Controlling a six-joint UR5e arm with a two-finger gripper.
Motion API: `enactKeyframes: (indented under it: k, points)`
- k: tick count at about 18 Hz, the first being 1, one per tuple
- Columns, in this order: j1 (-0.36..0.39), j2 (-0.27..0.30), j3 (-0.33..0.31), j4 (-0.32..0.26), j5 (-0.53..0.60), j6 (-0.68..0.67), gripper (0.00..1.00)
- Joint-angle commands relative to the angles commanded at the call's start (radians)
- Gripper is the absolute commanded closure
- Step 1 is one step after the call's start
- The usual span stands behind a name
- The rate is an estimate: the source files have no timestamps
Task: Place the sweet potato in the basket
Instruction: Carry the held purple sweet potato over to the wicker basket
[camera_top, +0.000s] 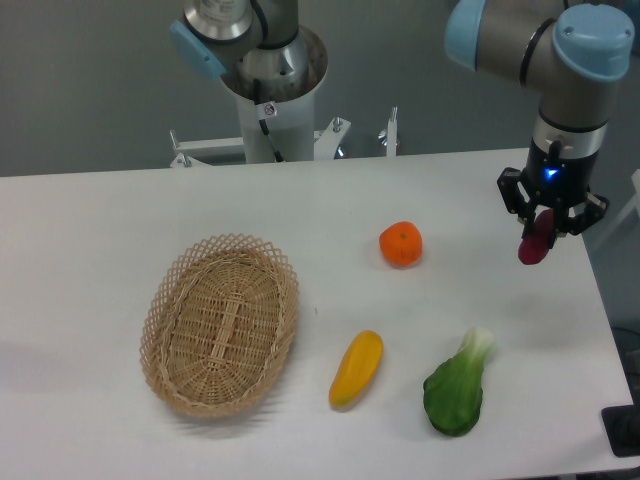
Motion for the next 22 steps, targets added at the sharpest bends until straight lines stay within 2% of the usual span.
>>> enactKeyframes:
  k: [4,7,10,15,20,22]
  points:
    - [-0.003,0.015,-0.020,0.003,-0.005,-0.003,0.78]
    - [-0.011,0.023,-0.028,0.003,-0.009,-0.057,0.78]
    - [-0.055,0.028,-0.035,0.005,-0.005,-0.107,0.78]
    - [-0.161,0.026,-0.070,0.029,-0.002,-0.369,0.78]
    - [-0.303,0.028,-0.149,0.141,0.003,-0.613,0.78]
    - [-0.368,0.034,-0.176,0.166,0.006,-0.702,0.78]
